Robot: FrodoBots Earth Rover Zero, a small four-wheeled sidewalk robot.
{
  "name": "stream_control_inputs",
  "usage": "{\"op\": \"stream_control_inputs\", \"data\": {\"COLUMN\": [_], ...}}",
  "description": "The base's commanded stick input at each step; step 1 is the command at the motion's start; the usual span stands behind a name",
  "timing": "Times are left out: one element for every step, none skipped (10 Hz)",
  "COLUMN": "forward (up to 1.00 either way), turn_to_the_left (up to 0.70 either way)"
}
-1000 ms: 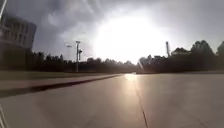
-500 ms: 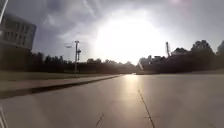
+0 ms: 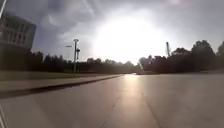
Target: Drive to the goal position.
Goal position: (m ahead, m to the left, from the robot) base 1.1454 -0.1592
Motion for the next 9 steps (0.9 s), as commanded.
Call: {"op": "stream_control_inputs", "data": {"forward": [0.7, 0.7, 0.7, 0.7, 0.7, 0.7, 0.7, 0.7, 0.7], "turn_to_the_left": [-0.13, -0.03, 0.0, 0.0, 0.0, 0.0, 0.0, 0.0, 0.0]}}
